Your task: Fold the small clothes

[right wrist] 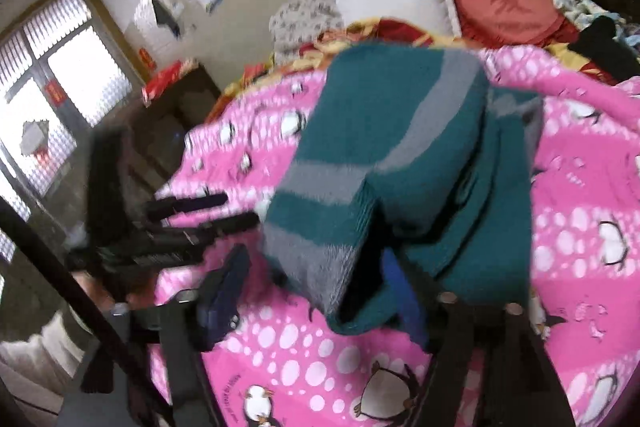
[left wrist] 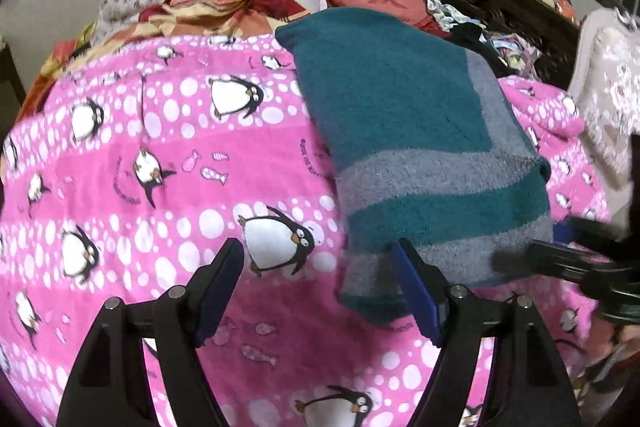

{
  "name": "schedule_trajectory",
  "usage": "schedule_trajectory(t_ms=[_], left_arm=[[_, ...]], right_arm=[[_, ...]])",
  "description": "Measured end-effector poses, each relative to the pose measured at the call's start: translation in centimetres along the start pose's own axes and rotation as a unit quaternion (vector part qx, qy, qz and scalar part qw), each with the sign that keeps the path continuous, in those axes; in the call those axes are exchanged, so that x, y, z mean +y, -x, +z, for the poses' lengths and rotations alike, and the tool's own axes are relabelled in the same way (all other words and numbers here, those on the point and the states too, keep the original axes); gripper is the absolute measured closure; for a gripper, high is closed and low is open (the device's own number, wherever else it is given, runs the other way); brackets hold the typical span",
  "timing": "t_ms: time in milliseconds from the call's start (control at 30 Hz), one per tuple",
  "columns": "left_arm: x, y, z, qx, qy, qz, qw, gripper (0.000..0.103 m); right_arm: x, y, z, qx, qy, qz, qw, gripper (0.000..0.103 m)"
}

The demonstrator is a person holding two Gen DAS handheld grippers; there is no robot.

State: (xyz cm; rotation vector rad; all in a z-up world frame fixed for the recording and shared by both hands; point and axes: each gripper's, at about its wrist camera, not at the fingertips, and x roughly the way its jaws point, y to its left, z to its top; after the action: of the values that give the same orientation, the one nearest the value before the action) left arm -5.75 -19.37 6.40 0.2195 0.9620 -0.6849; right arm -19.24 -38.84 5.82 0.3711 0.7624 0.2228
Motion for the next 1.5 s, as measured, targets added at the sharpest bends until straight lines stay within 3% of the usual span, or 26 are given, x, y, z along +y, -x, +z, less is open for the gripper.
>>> schedule_trajectory(t_ms=[33,133,233,367,500,600,700,767,800,833,900,1000,1067,1133,1300,1367,1500], left_arm=[[0.1,0.1,0.0,0.003,0.007,-0.005,1.0,0.027],[0.3,0.7,0.0,-0.002,0.007,-0.002,1.0,0.027],[0.4,1.6,0.1,-0.009,0.006,0.0,0.9999,0.027],[0.4,2.0,0.1,-0.012,0.008,-0.002,0.9999,0.027],[-1.0,1.0,0.0,0.0,-0.012,-0.005,0.9999,0.027],[-2.2,-0.1,0.0,0.009,-0.019,-0.011,0.9997,0.027],[-3.1,-0.9,-0.2,0.016,-0.025,-0.015,0.9994,0.027],[-3.6,-1.5,-0.3,0.02,-0.028,-0.019,0.9992,0.027],[-3.9,-1.7,-0.4,0.022,-0.029,-0.022,0.9991,0.027],[-4.1,-1.9,-0.5,0.024,-0.03,-0.023,0.999,0.027],[-4.4,-2.1,-0.6,0.025,-0.033,-0.023,0.9989,0.027],[-4.6,-2.2,-0.8,0.028,-0.034,-0.025,0.9987,0.026],[-4.5,-2.3,-0.8,0.028,-0.032,-0.026,0.9988,0.026],[-4.4,-2.2,-0.7,0.029,-0.03,-0.026,0.9988,0.026],[-4.7,-1.6,0.3,0.016,-0.026,-0.047,0.9984,0.026],[-4.9,-1.9,0.5,0.008,-0.024,-0.054,0.9982,0.018],[-5.5,-4.4,-0.1,0.039,-0.02,-0.061,0.9971,0.017]], right_arm=[[-0.1,-0.4,0.0,0.0,0.0,0.006,1.0,0.096],[-0.5,1.2,0.7,-0.037,-0.012,0.029,0.999,0.097],[-0.4,4.1,1.2,-0.067,-0.002,0.017,0.998,0.098],[-1.1,4.8,0.2,-0.044,0.015,-0.014,0.999,0.098],[-3.5,1.3,-2.6,0.021,-0.001,-0.065,0.998,0.098],[-4.5,1.3,-2.9,0.02,-0.017,-0.053,0.998,0.098],[-3.9,3.5,-1.9,-0.012,-0.017,-0.026,0.999,0.096],[-3.8,5.1,-0.9,-0.043,-0.026,-0.017,0.999,0.09],[-3.7,5.7,-0.5,-0.057,-0.027,-0.016,0.998,0.075],[-3.7,5.9,0.2,-0.071,-0.03,-0.023,0.997,0.054],[-4.0,5.5,1.2,-0.084,-0.044,-0.04,0.995,0.036],[-5.2,3.3,2.6,-0.072,-0.08,-0.06,0.992,0.036],[-5.9,1.5,3.4,-0.063,-0.1,-0.052,0.992,0.045],[-6.3,0.8,3.7,-0.063,-0.106,-0.039,0.992,0.093],[-5.6,3.8,4.9,-0.109,-0.071,-0.067,0.989,0.095],[-6.0,3.7,4.7,-0.1,-0.058,-0.097,0.989,0.095],[-8.1,1.8,3.3,-0.068,-0.061,-0.14,0.986,0.095]])
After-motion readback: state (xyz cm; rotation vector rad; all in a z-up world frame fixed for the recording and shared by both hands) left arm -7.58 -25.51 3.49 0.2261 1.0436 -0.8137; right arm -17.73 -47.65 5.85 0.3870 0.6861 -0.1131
